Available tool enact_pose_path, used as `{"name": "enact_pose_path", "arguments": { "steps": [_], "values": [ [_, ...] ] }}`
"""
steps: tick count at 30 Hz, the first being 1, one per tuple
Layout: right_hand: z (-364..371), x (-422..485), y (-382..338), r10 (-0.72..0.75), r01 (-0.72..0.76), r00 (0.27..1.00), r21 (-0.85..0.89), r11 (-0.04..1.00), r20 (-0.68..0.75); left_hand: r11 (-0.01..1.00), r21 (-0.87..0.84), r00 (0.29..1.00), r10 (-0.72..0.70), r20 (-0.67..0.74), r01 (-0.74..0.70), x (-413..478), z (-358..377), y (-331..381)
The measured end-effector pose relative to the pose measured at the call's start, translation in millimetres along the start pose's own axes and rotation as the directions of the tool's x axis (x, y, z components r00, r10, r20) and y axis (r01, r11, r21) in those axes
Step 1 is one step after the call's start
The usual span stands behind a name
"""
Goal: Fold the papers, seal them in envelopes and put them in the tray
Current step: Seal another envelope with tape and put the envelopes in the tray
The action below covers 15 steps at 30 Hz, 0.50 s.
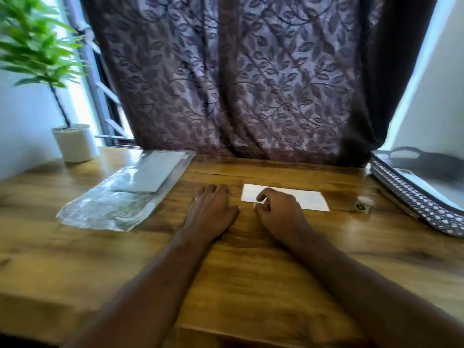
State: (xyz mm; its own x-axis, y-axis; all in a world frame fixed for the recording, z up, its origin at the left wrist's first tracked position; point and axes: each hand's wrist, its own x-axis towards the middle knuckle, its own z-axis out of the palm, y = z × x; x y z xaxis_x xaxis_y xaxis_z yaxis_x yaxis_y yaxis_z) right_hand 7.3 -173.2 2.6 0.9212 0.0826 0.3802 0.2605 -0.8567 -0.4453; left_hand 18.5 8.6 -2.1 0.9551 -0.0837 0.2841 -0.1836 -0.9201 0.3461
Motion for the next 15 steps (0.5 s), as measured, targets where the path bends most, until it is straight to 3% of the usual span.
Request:
{"name": "enact_pose_path", "arguments": {
  "steps": [9, 15],
  "values": [
    [65, -13, -136, -0.284, 0.272, 0.955, 0.135, 0.953, 0.080, 0.948, 0.315, 0.973, 0.122, -0.198, -0.055, -79, -61, -89],
    [98, -27, -204, -0.443, 0.423, 0.894, 0.210, 0.881, 0.059, 0.930, 0.255, 0.904, -0.146, -0.402, 0.264, -118, -100, -175]
  ]
}}
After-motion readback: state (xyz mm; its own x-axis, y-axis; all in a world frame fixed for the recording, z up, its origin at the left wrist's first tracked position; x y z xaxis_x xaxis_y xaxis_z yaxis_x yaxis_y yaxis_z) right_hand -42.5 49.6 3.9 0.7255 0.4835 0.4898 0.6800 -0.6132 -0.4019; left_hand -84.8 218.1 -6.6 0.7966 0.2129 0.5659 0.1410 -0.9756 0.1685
